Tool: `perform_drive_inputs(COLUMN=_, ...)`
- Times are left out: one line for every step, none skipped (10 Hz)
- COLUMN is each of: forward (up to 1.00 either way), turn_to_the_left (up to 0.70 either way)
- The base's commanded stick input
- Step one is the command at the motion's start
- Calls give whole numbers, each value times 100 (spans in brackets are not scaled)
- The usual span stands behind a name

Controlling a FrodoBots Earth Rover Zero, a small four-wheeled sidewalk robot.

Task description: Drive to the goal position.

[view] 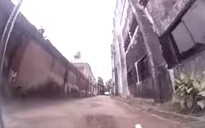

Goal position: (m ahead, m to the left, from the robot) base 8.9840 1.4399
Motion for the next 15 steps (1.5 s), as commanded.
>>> perform_drive_inputs(forward=78, turn_to_the_left=3)
perform_drive_inputs(forward=78, turn_to_the_left=3)
perform_drive_inputs(forward=78, turn_to_the_left=3)
perform_drive_inputs(forward=78, turn_to_the_left=3)
perform_drive_inputs(forward=78, turn_to_the_left=3)
perform_drive_inputs(forward=78, turn_to_the_left=3)
perform_drive_inputs(forward=78, turn_to_the_left=3)
perform_drive_inputs(forward=78, turn_to_the_left=3)
perform_drive_inputs(forward=78, turn_to_the_left=3)
perform_drive_inputs(forward=78, turn_to_the_left=3)
perform_drive_inputs(forward=78, turn_to_the_left=3)
perform_drive_inputs(forward=78, turn_to_the_left=3)
perform_drive_inputs(forward=78, turn_to_the_left=3)
perform_drive_inputs(forward=79, turn_to_the_left=3)
perform_drive_inputs(forward=78, turn_to_the_left=3)
